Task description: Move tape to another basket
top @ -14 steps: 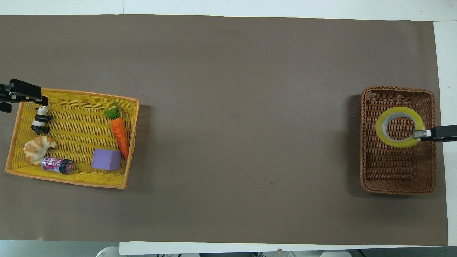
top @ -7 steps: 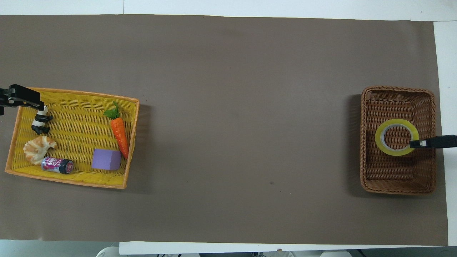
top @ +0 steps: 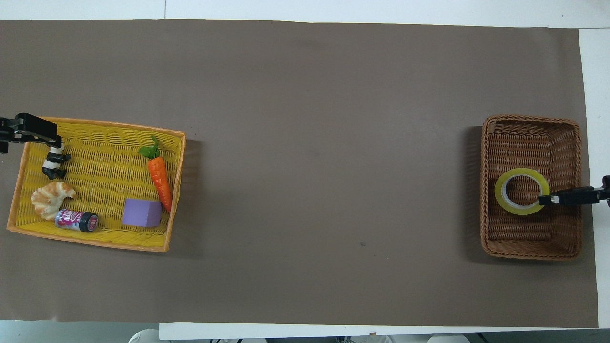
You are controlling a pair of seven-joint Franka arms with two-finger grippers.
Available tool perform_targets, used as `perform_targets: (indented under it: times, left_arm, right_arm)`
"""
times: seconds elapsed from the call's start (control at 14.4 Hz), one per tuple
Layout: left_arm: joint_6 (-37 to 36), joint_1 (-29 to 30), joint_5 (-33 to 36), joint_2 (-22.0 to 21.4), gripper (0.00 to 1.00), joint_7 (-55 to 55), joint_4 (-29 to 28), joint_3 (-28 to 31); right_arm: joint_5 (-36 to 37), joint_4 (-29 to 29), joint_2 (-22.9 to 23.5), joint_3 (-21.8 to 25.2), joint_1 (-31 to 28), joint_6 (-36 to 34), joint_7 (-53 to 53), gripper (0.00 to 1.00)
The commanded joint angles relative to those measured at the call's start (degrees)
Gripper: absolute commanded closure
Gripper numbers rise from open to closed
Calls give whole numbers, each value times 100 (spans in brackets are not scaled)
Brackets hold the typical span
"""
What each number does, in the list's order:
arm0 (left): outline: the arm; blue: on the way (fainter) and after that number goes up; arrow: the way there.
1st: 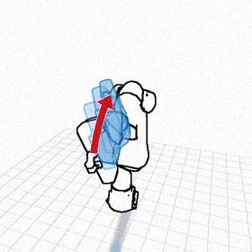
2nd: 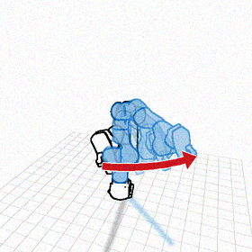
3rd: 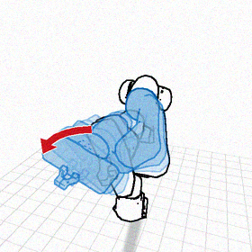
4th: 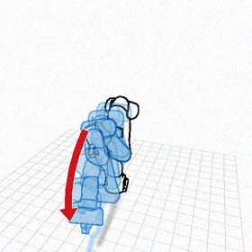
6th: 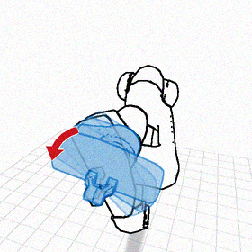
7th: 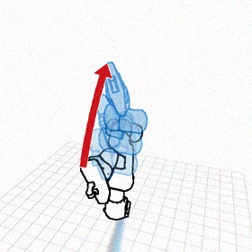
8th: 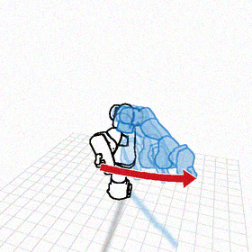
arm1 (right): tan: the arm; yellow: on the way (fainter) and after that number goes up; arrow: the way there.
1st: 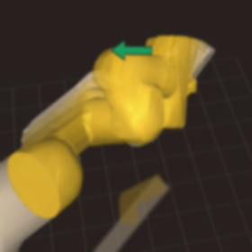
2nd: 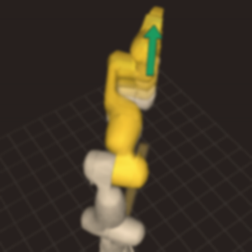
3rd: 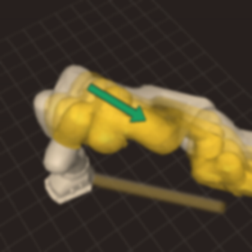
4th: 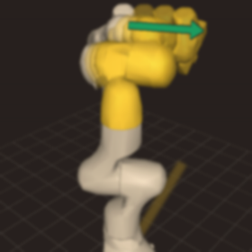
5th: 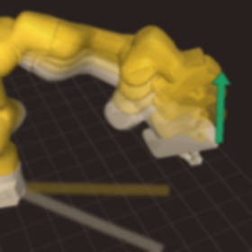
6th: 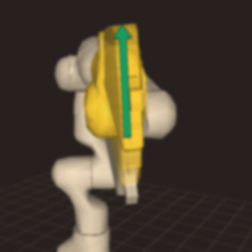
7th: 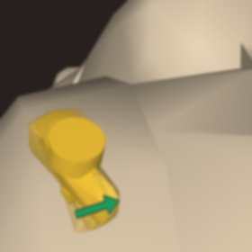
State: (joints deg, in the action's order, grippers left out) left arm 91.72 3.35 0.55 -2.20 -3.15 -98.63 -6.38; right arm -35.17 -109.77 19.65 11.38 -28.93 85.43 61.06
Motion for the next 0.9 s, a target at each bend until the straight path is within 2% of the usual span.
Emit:
perform_targets:
  times: [0.0,0.14,0.35,0.49,0.7,0.83]
  left_arm:
    - [-32,-18,85,-106,0,51,-104,31]
    - [-32,8,85,-114,0,60,-104,31]
    - [-67,-9,85,-106,0,60,-95,31]
    - [-67,-27,85,-114,0,51,-95,31]
    - [-40,-36,251,-97,0,78,-51,31]
    - [-67,-114,384,-97,0,87,-51,13]
  right_arm:
    - [570,227,-293,-57,290,359,64,0]
    - [1140,351,-767,-57,694,762,3,1]
    - [1801,413,-1444,-83,1169,1019,-672,0]
    - [2179,421,-1840,-92,1556,1019,-1627,1]
    - [2863,702,-2192,-92,2311,775,-3683,1]
    - [3321,1070,-2246,-92,2742,442,-4267,1]
